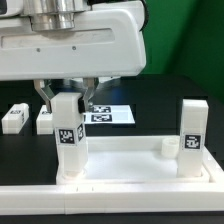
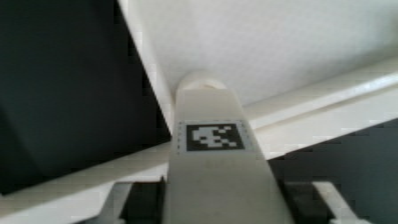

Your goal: Assemble desk

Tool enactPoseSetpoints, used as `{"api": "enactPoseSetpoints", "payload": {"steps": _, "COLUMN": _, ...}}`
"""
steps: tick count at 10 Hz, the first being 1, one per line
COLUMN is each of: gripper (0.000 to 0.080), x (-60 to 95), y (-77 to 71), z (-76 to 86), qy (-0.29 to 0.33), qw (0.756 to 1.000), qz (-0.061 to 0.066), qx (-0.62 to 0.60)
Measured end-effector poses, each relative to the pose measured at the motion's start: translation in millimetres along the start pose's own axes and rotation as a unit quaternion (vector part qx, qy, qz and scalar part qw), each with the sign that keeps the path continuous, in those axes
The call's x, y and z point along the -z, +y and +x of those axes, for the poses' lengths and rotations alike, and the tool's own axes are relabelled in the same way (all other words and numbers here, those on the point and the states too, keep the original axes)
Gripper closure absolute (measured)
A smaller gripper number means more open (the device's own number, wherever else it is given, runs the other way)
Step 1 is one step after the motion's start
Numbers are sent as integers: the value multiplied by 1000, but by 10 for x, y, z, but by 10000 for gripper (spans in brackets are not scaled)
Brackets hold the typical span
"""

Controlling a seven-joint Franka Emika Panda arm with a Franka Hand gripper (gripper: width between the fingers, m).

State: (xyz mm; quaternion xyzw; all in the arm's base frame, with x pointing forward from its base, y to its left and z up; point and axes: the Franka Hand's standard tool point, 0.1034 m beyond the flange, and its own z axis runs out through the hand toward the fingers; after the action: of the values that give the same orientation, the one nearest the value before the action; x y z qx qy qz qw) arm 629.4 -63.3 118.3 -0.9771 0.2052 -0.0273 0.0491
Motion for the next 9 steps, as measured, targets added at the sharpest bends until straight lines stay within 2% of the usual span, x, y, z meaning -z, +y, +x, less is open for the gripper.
{"api": "enactPoseSetpoints", "payload": {"steps": 3, "gripper": 506, "x": -18, "y": -44, "z": 1, "qy": 5, "qw": 992, "qz": -2, "qx": -127}}
{"api": "enactPoseSetpoints", "payload": {"steps": 4, "gripper": 506, "x": -24, "y": -68, "z": 11, "qy": 6, "qw": 980, "qz": -1, "qx": -198}}
{"api": "enactPoseSetpoints", "payload": {"steps": 6, "gripper": 506, "x": -57, "y": -156, "z": -32, "qy": 5, "qw": 928, "qz": 1, "qx": -371}}
{"api": "enactPoseSetpoints", "payload": {"steps": 7, "gripper": 505, "x": -99, "y": -167, "z": -43, "qy": 8, "qw": 890, "qz": 16, "qx": -456}}
{"api": "enactPoseSetpoints", "payload": {"steps": 8, "gripper": 505, "x": -102, "y": -143, "z": -33, "qy": 6, "qw": 849, "qz": 36, "qx": -527}}
{"api": "enactPoseSetpoints", "payload": {"steps": 9, "gripper": 505, "x": -100, "y": -142, "z": -32, "qy": 3, "qw": 834, "qz": 41, "qx": -550}}
